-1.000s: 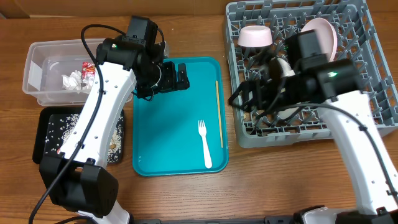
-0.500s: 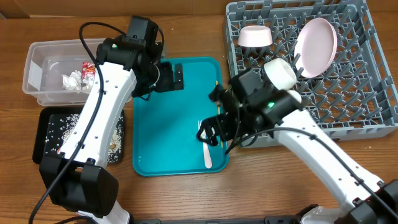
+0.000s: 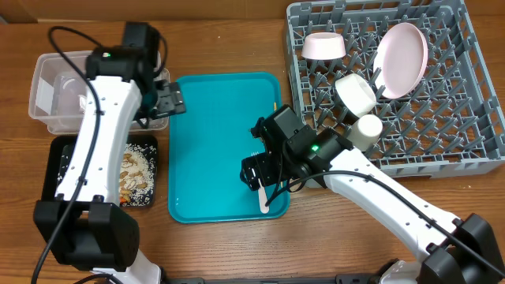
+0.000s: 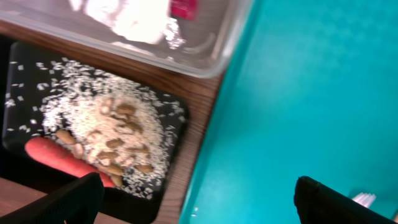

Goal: Sort waste into correct bins and load items into the dishwasher
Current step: 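Move right gripper over the white plastic fork on the tray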

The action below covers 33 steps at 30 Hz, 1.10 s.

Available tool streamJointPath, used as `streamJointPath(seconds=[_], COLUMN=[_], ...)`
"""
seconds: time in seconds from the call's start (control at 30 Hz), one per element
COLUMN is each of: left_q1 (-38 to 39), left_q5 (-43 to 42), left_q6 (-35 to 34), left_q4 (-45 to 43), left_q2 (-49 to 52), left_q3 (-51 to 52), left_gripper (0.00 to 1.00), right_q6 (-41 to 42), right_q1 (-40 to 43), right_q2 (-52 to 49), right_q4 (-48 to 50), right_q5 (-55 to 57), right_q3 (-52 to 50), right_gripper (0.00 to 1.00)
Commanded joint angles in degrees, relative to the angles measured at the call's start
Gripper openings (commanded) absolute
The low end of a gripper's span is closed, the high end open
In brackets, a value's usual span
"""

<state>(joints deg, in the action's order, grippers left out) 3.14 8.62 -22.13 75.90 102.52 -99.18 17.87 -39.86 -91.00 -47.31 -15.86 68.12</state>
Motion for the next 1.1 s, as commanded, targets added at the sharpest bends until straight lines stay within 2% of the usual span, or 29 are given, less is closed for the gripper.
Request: streamJointPath(seconds=[0.0,0.13,0.53,0.8,1.03,1.07], left_q1=[-1.0,-1.1,-1.1,-1.1,-1.1,-1.1], left_q5=[1.5,1.4,1.4,1.4,1.4,1.4], left_q6=[-0.6,-0.6,-0.6,-0.6,-0.6,-0.6], left_q4=[0.2,0.2,0.2,0.2,0.2,0.2], left_q2=[-1.8,-1.8,-1.8,-1.8,-1.8,-1.8], left_q3=[-1.4,-1.4,-1.4,-1.4,-1.4,-1.4], left_gripper=[1.0,1.0,1.0,1.0,1.0,1.0], right_q6=[2.4,2.4,2.3,3.9,3.8,3.8], right_q1=[-0.3,-0.3,-1.4,-1.4,-1.3,-1.1], right_q2=[-1.2,-3.2,-9.6,-9.6,-9.6,-9.6], right_q4=[1.3,1.8,2.7,2.4,2.4,2.0], right_q5=[3.7,3.8,6.0,6.9,7.7,8.9], right_q3=[-0.1,-0.1,0.0,0.2,0.2,0.2], right_gripper=[0.86,0.73,0.71,0.64,0.66,0.69])
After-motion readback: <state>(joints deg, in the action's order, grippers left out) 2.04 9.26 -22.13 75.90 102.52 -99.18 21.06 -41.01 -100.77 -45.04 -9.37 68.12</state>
